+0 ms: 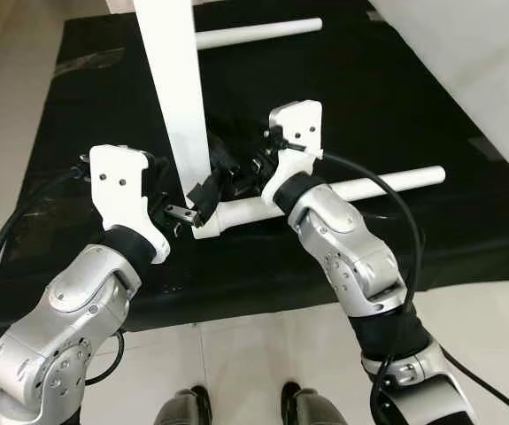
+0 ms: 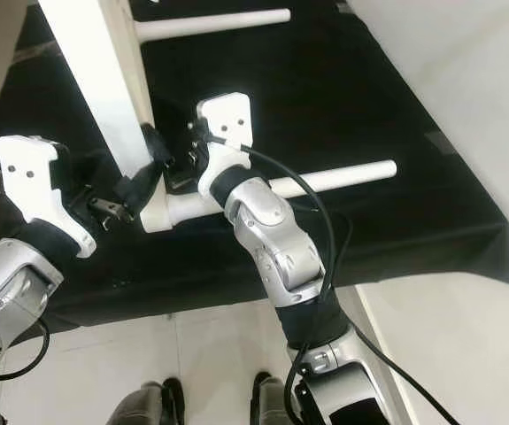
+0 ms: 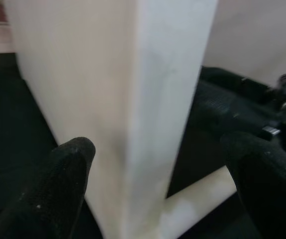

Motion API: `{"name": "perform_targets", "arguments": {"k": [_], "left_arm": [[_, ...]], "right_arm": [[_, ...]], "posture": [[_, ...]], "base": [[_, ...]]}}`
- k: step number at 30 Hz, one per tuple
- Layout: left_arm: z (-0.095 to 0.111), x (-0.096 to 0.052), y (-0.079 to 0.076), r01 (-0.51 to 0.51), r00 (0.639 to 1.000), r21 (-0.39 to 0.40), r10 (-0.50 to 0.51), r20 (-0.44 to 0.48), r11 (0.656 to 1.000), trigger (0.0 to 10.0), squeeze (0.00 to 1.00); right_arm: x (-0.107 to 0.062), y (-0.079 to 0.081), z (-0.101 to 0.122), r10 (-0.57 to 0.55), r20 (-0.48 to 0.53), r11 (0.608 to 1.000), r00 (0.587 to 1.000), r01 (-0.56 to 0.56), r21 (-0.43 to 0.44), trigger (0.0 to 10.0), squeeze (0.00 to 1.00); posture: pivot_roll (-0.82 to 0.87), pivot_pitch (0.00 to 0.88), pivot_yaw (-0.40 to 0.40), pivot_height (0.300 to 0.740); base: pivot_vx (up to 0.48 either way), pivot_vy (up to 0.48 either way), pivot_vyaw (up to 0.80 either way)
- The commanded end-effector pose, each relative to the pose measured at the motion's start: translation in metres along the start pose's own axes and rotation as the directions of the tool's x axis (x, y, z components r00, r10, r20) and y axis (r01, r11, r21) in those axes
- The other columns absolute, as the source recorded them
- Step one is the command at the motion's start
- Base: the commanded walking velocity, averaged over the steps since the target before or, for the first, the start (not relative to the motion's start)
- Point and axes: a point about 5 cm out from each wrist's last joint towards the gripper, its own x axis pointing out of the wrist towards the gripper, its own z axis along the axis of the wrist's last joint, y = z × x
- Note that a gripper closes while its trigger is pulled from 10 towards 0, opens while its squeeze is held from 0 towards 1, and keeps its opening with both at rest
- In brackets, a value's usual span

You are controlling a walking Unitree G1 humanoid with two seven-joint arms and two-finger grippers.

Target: Building children table

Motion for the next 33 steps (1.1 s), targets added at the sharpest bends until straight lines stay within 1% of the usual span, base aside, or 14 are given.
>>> {"name": "perform_targets", "arguments": {"k": [1, 3, 5, 8, 10, 14, 18, 22, 23, 25, 27, 28, 30, 33], "left_arm": [[-0.003, -0.002, -0.002, -0.01, 1.0, -0.004, 0.01, 0.003, 1.0, 10.0, 0.0], [-0.003, -0.002, -0.003, -0.015, 1.0, 0.001, 0.015, 0.008, 1.0, 10.0, 0.0], [-0.004, -0.004, -0.005, -0.019, 1.0, 0.007, 0.019, 0.012, 1.0, 10.0, 0.0], [-0.004, -0.004, -0.005, -0.021, 1.0, 0.008, 0.021, 0.014, 1.0, 10.0, 0.0], [-0.004, -0.006, -0.005, -0.019, 1.0, 0.011, 0.019, 0.014, 1.0, 10.0, 0.0], [-0.005, -0.006, -0.007, -0.011, 1.0, 0.017, 0.011, 0.021, 1.0, 10.0, 0.0], [-0.008, -0.004, -0.012, 0.0, 1.0, 0.012, 0.0, 0.023, 1.0, 10.0, 0.0], [-0.009, -0.003, -0.013, 0.003, 1.0, 0.01, -0.004, 0.022, 1.0, 10.0, 0.0], [-0.014, -0.005, -0.019, 0.042, 0.999, -0.004, -0.042, -0.001, 0.999, 10.0, 0.0], [-0.014, -0.005, -0.019, 0.042, 0.999, -0.004, -0.042, -0.001, 0.999, 10.0, 0.0], [-0.029, -0.015, -0.033, 0.138, 0.987, -0.051, -0.141, -0.077, 0.989, 10.0, 0.0], [-0.029, -0.015, -0.033, 0.138, 0.987, -0.051, -0.141, -0.077, 0.989, 10.0, 0.0], [-0.04, -0.03, -0.047, 0.239, 0.958, -0.108, -0.252, -0.135, 0.965, 10.0, 0.0], [-0.043, -0.039, -0.053, 0.284, 0.941, -0.156, -0.306, -0.145, 0.946, 10.0, 0.0]], "right_arm": [[0.002, 0.009, 0.006, 0.036, 0.021, 0.999, 0.999, -0.036, 0.016, 10.0, 0.0], [0.002, 0.008, 0.004, 0.032, 0.011, 0.999, 0.999, -0.032, -0.002, 10.0, 0.0], [-0.001, -0.008, -0.002, -0.023, -0.028, 0.998, 0.999, 0.021, -0.059, 10.0, 0.0], [-0.003, -0.015, -0.003, -0.054, -0.046, 0.996, 0.998, 0.05, -0.079, 10.0, 0.0], [-0.008, -0.035, -0.003, -0.132, -0.075, 0.984, 0.988, 0.122, -0.132, 10.0, 0.0], [-0.016, -0.051, -0.004, -0.188, -0.112, 0.969, 0.976, 0.166, -0.181, 10.0, 0.0], [-0.023, -0.059, -0.009, -0.207, -0.138, 0.961, 0.969, 0.175, -0.213, 10.0, 0.0], [-0.024, -0.06, -0.01, -0.209, -0.142, 0.96, 0.967, 0.175, -0.218, 10.0, 0.0], [-0.028, -0.063, -0.013, -0.215, -0.157, 0.954, 0.964, 0.172, -0.246, 10.0, 0.0], [-0.028, -0.063, -0.013, -0.215, -0.157, 0.954, 0.964, 0.172, -0.246, 10.0, 0.0], [-0.036, -0.069, -0.022, -0.24, -0.195, 0.933, 0.951, 0.17, -0.317, 10.0, 0.0], [-0.036, -0.069, -0.022, -0.24, -0.195, 0.933, 0.951, 0.17, -0.317, 10.0, 0.0], [-0.046, -0.076, -0.035, -0.286, -0.239, 0.915, 0.928, 0.19, -0.357, 10.0, 0.0], [-0.051, -0.079, -0.04, -0.306, -0.258, 0.909, 0.916, 0.201, -0.364, 10.0, 0.0]], "posture": [[0.0, 0.155, -0.019, 0.74], [0.0, 0.154, -0.02, 0.74], [-0.01, 0.148, -0.021, 0.74], [-0.01, 0.148, -0.021, 0.74], [-0.01, 0.143, -0.021, 0.74], [-0.01, 0.139, -0.023, 0.74], [-0.01, 0.136, -0.023, 0.74], [-0.01, 0.136, -0.023, 0.74], [-0.01, 0.135, -0.021, 0.74], [-0.01, 0.135, -0.021, 0.74], [-0.02, 0.134, -0.017, 0.74], [-0.02, 0.134, -0.017, 0.74], [-0.02, 0.128, -0.012, 0.74], [-0.02, 0.126, -0.009, 0.74]], "base": [[0.0, 0.0, 0.0], [0.0, 0.0, 0.0], [0.0, 0.0, 0.0], [0.0, 0.0, 0.0], [0.0, 0.0, 0.0], [0.0, 0.0, 0.0], [0.0, 0.0, 0.0], [0.0, 0.0, 0.0], [0.0, 0.0, 0.0], [0.0, 0.0, 0.0], [0.0, 0.0, 0.0], [0.0, 0.0, 0.0], [0.0, 0.0, 0.0], [0.0, 0.0, 0.0]]}}
